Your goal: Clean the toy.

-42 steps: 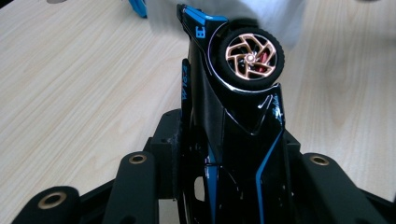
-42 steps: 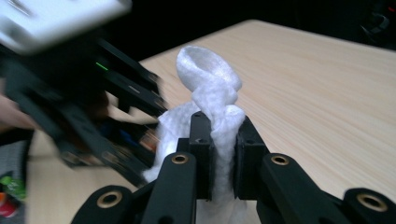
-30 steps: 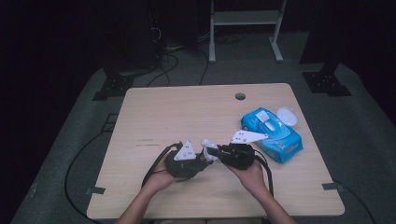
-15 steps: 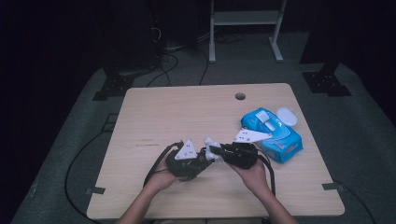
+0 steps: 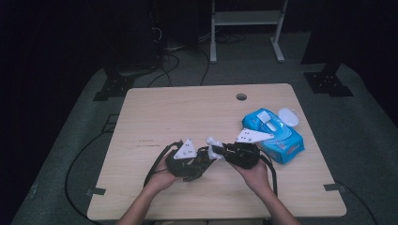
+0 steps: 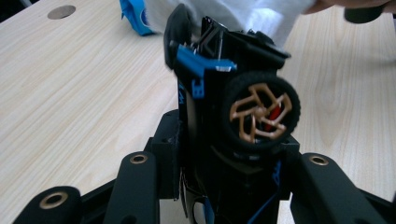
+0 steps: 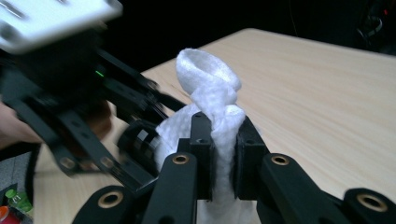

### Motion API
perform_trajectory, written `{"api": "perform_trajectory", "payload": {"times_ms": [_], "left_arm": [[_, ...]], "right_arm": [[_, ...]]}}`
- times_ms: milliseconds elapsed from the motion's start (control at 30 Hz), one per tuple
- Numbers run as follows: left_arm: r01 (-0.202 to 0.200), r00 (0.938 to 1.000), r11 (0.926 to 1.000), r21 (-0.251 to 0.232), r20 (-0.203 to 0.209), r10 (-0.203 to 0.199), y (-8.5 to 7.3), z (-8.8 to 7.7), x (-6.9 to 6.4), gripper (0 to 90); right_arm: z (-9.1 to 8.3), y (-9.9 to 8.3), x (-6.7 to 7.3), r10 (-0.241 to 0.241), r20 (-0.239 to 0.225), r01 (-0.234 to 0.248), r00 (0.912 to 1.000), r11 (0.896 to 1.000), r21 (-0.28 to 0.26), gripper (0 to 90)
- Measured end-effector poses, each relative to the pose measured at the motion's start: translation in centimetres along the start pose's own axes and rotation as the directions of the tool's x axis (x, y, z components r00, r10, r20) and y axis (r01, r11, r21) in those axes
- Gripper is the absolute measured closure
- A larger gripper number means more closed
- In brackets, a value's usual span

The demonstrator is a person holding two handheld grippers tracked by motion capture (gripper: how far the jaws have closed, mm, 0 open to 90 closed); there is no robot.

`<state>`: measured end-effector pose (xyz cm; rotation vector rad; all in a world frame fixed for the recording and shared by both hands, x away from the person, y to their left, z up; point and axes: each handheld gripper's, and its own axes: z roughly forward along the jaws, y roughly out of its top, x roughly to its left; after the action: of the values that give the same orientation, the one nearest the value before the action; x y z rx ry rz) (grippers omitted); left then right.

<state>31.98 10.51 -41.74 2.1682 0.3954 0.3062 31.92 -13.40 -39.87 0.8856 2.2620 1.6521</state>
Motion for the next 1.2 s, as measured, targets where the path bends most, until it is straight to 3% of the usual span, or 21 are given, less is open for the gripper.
{"api": "perform_trajectory", "payload": {"times_ms": [133,367,533,767,933,1033,1200], "left_arm": [[0.004,1.0,0.9998,-0.018,0.004,-0.003,0.0,-0.3,0.1,57.1],[0.012,0.9999,0.9998,-0.016,0.004,-0.012,-0.4,-0.5,0.2,57.2],[0.011,0.9999,0.9994,-0.033,-0.004,-0.011,-0.3,-0.6,0.2,57.2],[0.033,0.9994,0.9985,-0.044,0.008,-0.033,-0.8,-0.7,0.3,57.2],[0.038,0.9993,0.9975,-0.06,0.009,-0.037,-0.6,-0.9,0.4,57.1],[0.023,0.9997,0.9985,-0.05,0.005,-0.023,-0.3,-0.8,0.3,57.1],[0.022,0.9998,0.9983,-0.053,0.0,-0.022,-0.2,-0.6,0.3,57.1]], "right_arm": [[-0.2,0.5,0.3,-0.01,-0.02,0.009,0.9997,1.0,-0.023,80.0],[0.1,-0.6,-0.6,0.035,-0.007,-0.034,0.9994,0.999,0.014,80.0],[0.0,0.1,0.0,0.008,-0.019,-0.008,0.9998,1.0,-0.011,80.0],[0.3,-1.0,-1.1,0.058,-0.015,-0.058,0.9982,0.998,0.028,80.0],[0.2,-0.4,-0.7,0.054,-0.021,-0.054,0.9983,0.999,0.001,80.1],[0.1,-0.6,-0.9,0.094,-0.043,-0.095,0.9946,0.995,-0.018,80.2],[-0.1,-0.4,-0.7,0.087,-0.046,-0.089,0.9952,0.996,-0.031,80.2]]}}
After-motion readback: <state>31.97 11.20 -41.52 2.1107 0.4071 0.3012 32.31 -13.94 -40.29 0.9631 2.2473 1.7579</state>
